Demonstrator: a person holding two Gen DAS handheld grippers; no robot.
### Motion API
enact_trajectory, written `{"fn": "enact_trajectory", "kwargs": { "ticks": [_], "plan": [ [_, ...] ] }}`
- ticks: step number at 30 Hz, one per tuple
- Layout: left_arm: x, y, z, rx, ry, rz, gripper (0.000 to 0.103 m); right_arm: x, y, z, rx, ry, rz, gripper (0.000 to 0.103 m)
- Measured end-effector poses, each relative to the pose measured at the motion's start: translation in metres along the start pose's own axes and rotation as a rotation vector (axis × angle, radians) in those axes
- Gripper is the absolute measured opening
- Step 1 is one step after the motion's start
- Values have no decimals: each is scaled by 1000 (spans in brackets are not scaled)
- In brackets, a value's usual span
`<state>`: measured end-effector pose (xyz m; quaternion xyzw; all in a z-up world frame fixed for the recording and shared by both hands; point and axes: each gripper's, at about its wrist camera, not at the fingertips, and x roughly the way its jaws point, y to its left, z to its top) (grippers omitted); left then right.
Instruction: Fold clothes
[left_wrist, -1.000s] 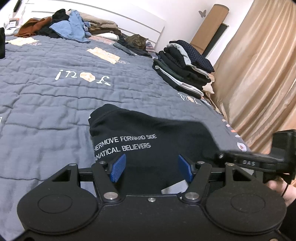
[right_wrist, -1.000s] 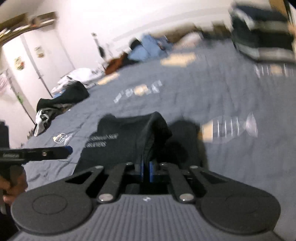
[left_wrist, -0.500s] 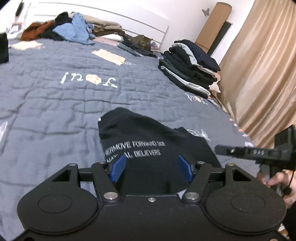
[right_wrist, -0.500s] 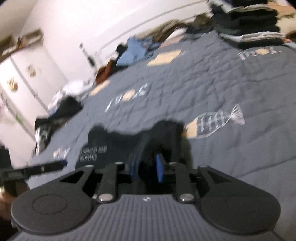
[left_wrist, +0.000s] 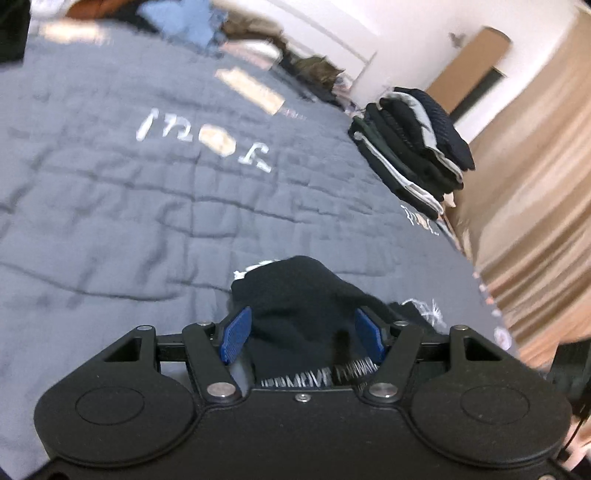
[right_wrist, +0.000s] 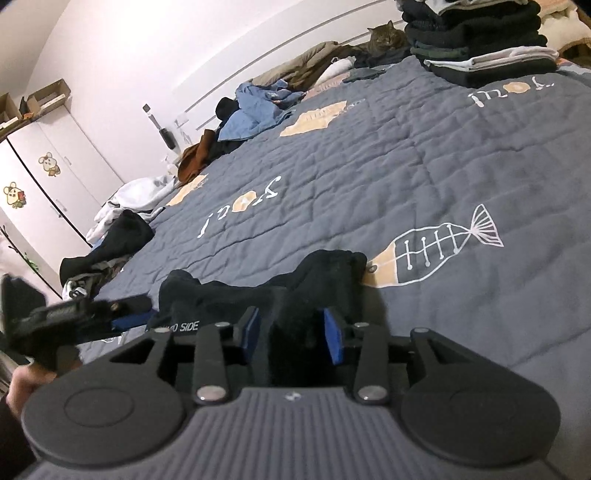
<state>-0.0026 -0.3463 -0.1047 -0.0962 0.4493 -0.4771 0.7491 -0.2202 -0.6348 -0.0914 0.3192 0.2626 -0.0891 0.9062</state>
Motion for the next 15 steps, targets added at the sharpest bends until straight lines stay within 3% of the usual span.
{"fn": "enact_trajectory", "kwargs": {
  "ticks": [7, 8, 9, 13, 15],
  "plan": [
    [29, 28, 6, -139, 55, -88, 60, 13, -1, 4, 18, 30, 0, 41],
    [30, 29, 7, -122, 53, -98, 45, 14, -1, 4, 18, 34, 1, 41],
    [30, 29, 7, -104, 47, -106, 18, 15, 0, 5, 18, 39, 1, 41],
    [18, 12, 6, 15, -45, -133, 12, 13, 5, 5, 12, 33, 24, 40],
    [9, -5, 2, 141, -121, -120, 12, 9, 9, 6, -4, 11, 33, 34]
  ]
}}
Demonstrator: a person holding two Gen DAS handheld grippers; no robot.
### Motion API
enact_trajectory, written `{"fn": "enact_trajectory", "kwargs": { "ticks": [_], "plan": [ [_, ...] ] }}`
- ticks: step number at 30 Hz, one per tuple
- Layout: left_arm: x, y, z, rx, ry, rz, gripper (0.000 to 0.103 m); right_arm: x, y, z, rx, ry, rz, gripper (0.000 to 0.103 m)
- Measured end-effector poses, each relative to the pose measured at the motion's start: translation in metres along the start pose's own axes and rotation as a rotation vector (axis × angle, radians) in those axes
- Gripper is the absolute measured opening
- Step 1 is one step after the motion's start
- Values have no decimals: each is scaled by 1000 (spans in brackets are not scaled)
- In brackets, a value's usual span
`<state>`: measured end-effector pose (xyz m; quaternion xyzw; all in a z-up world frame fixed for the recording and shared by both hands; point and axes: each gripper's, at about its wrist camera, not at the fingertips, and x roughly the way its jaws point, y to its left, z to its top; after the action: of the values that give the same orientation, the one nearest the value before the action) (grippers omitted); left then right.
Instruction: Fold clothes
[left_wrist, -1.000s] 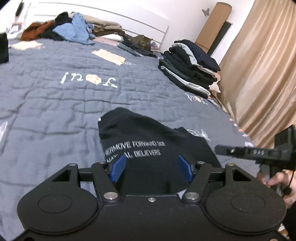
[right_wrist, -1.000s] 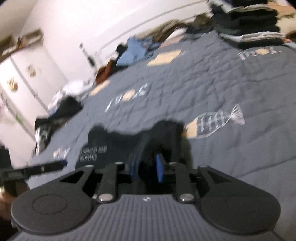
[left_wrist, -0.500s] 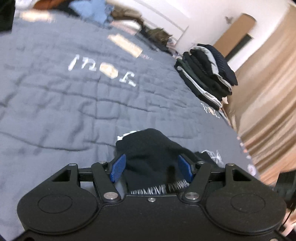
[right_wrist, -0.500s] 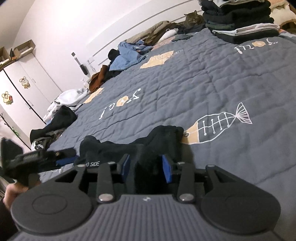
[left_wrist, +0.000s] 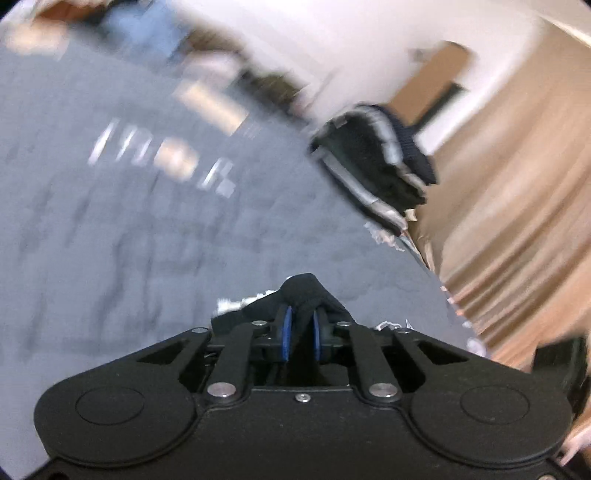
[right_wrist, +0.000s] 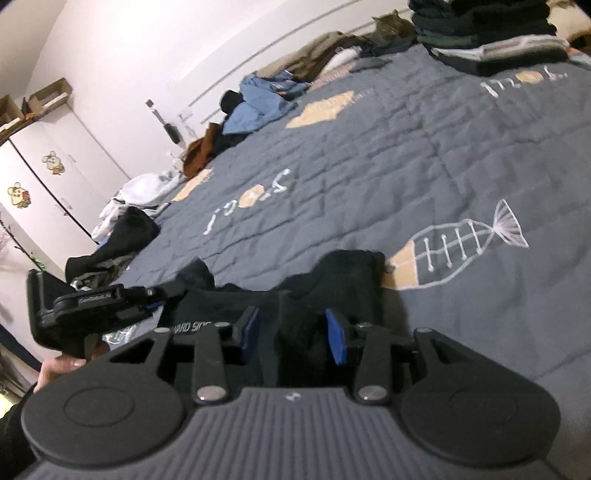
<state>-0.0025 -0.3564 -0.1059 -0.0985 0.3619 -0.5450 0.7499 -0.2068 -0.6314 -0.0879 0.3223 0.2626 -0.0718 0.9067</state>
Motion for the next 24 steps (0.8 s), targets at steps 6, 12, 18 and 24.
{"fn": "enact_trajectory", "kwargs": {
  "ticks": [6, 12, 18, 24],
  "plan": [
    [8, 0, -1, 25, 132, 180, 46, -13, 0, 5, -16, -73, -5, 15],
    [-28, -21, 8, 36, 55, 244, 60, -7, -8, 4, -1, -2, -56, 18],
    [-41, -57, -6, 68, 71, 131, 62, -18, -2, 9, -30, 71, -12, 34],
    [-22, -74, -21, 98, 123, 98, 62, -3, -7, -5, -43, 153, -30, 38]
  ]
}}
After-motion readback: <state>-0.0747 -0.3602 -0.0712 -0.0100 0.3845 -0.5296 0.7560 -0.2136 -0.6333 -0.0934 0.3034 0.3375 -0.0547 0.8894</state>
